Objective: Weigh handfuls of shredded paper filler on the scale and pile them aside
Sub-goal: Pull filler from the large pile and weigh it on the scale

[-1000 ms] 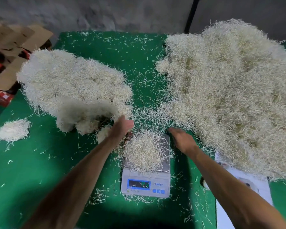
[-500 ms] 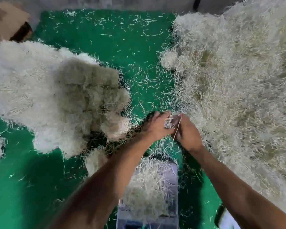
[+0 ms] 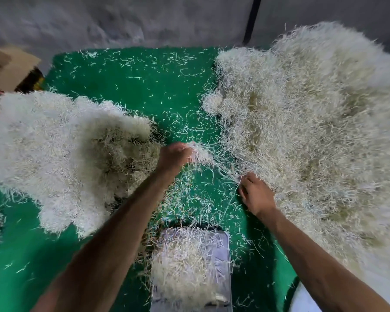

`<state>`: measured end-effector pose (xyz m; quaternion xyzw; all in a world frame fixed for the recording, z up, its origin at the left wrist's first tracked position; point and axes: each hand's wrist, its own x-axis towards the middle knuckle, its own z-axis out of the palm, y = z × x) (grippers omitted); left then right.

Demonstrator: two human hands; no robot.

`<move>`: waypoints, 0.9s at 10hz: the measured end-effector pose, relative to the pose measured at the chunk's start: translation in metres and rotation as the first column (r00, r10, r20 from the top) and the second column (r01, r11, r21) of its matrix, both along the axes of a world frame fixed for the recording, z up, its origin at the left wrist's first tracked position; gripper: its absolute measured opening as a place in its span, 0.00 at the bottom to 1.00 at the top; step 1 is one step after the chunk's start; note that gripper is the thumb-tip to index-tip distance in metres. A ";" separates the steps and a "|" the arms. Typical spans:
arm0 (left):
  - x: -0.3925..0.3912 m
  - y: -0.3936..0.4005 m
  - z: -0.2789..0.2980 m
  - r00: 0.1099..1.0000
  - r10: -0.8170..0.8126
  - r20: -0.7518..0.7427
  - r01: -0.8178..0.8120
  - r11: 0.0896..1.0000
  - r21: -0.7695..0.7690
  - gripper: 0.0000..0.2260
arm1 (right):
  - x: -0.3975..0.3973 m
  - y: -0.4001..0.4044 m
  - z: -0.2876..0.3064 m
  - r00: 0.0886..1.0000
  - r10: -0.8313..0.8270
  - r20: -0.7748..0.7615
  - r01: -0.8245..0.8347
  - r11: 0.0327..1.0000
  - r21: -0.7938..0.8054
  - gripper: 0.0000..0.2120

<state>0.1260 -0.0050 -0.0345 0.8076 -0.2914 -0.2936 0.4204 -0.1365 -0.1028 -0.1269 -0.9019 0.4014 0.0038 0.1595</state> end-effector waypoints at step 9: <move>-0.094 0.185 0.132 0.997 -0.029 -0.075 0.011 0.974 -0.227 0.22 | -0.016 0.160 0.235 0.820 -0.102 0.563 -0.194 0.877 0.440 0.16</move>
